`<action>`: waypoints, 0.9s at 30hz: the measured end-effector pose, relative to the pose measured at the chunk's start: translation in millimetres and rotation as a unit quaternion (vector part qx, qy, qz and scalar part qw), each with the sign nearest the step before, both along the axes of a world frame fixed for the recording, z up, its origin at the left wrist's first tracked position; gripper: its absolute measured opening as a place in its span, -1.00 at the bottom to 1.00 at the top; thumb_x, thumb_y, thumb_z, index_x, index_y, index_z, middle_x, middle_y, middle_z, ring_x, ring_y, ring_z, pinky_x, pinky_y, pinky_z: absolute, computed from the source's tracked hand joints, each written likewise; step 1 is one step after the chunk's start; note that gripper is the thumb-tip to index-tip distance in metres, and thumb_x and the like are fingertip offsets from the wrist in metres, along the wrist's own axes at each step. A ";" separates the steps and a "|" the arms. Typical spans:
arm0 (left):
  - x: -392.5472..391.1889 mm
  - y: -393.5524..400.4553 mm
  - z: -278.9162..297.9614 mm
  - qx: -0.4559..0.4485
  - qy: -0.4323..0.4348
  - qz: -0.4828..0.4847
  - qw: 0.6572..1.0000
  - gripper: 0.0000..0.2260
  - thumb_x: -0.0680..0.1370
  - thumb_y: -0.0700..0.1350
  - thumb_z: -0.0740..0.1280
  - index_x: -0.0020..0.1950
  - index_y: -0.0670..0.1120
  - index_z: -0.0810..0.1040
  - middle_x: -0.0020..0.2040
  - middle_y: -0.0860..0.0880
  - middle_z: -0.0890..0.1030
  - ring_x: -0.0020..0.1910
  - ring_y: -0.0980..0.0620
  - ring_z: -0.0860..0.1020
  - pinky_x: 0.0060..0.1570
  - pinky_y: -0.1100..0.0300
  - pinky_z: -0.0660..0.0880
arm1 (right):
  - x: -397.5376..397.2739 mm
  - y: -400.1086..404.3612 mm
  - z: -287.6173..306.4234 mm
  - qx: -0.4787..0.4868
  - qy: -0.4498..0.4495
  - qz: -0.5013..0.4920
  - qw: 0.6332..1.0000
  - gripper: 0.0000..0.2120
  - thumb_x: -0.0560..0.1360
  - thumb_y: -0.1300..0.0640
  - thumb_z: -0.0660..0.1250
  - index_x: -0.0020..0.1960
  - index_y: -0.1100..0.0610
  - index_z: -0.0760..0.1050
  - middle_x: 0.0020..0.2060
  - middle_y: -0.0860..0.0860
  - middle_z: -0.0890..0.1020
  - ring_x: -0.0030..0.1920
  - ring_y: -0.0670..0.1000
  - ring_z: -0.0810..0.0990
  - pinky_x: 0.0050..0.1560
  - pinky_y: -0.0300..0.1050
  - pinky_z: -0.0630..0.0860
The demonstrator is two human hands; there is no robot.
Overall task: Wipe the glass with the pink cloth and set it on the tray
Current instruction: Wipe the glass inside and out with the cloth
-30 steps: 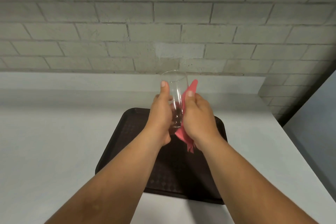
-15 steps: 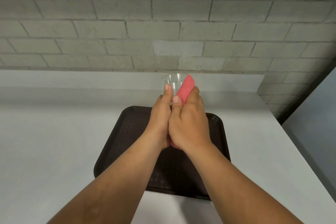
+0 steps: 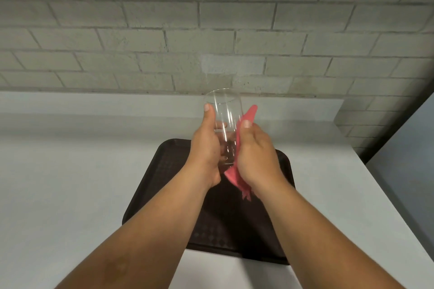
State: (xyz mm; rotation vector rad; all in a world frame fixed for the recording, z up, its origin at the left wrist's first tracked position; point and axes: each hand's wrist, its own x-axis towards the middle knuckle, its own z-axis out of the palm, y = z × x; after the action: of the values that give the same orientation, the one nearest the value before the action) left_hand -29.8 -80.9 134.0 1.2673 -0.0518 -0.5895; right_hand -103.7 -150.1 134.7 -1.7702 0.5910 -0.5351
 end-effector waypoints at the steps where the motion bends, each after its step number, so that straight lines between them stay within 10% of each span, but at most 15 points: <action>1: 1.2 -0.7 1.0 0.013 -0.002 0.002 1.000 -0.34 0.63 0.44 0.15 0.12 -0.15 0.66 -0.18 -0.13 0.74 -0.46 0.05 0.68 -0.52 0.23 0.56 | -1.6 4.9 -3.0 -0.038 0.000 -0.003 0.999 -0.51 0.69 -0.21 -0.06 0.43 -0.04 0.45 0.14 -0.19 0.60 0.16 -0.14 0.58 0.09 -0.29 0.45; 8: -7.9 -1.0 5.0 0.028 -0.036 -0.030 0.999 -0.34 0.68 0.36 0.14 0.39 -0.17 0.63 0.28 -0.25 0.73 0.28 -0.18 0.71 0.41 -0.17 0.56 | 8.2 16.8 9.7 -0.193 0.033 -0.039 0.980 -0.32 0.69 -0.12 0.02 0.67 0.21 -0.07 0.63 0.16 0.22 0.58 0.15 0.26 0.52 0.11 0.29; 13: -5.6 0.0 -6.9 -0.003 -0.037 -0.037 0.999 -0.40 0.70 0.33 0.12 -0.14 -0.03 0.76 -0.13 -0.10 0.82 -0.17 -0.01 0.81 -0.29 0.14 0.69 | 20.8 -8.2 25.2 -0.088 -0.012 -0.046 0.995 -0.50 0.70 -0.18 -0.02 0.40 0.09 0.45 0.14 -0.02 0.59 0.10 -0.05 0.56 -0.01 -0.30 0.43; 16: -3.0 3.3 -3.0 -0.025 -0.039 -0.031 0.998 -0.37 0.67 0.38 0.14 -0.08 -0.14 0.68 -0.33 -0.06 0.73 -0.50 0.04 0.67 -0.56 0.25 0.53 | 20.3 -16.3 25.3 0.064 -0.007 -0.023 0.998 -0.40 0.67 -0.27 -0.04 0.11 0.11 0.63 -0.03 0.09 0.75 0.04 0.09 0.70 0.19 0.13 0.59; 20: 4.0 5.2 2.4 -0.028 -0.020 -0.026 0.999 -0.30 0.63 0.45 0.12 -0.12 -0.10 0.77 -0.33 -0.07 0.75 -0.47 0.00 0.69 -0.49 0.18 0.59 | 11.5 -8.2 12.5 0.132 -0.009 -0.001 0.991 -0.43 0.68 -0.25 -0.03 0.07 0.05 0.66 -0.12 0.03 0.78 0.00 0.09 0.75 0.15 0.14 0.63; 23: 7.0 1.1 3.1 0.015 -0.026 0.000 1.000 -0.36 0.65 0.43 0.12 0.04 -0.12 0.63 -0.32 -0.05 0.77 -0.43 0.05 0.71 -0.48 0.22 0.58 | 2.5 9.9 0.0 -0.027 -0.002 -0.004 1.000 -0.50 0.69 -0.22 -0.06 0.40 -0.03 0.47 0.13 -0.13 0.63 0.20 -0.05 0.60 0.11 -0.22 0.49; 27: 3.2 -2.5 -0.2 0.074 -0.067 0.000 0.995 -0.29 0.65 0.42 0.12 0.30 -0.19 0.65 0.03 -0.13 0.76 0.02 -0.06 0.74 0.04 0.02 0.64 | 2.9 22.5 -2.3 -0.147 0.033 -0.010 0.988 -0.36 0.69 -0.14 0.00 0.68 0.13 -0.01 0.59 0.12 0.30 0.55 0.11 0.33 0.50 0.05 0.34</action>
State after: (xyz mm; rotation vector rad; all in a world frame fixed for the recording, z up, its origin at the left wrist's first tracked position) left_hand -26.6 -83.4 133.7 1.4497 -0.1206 -0.5149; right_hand -100.7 -127.6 132.4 -2.0696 0.5986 -0.6033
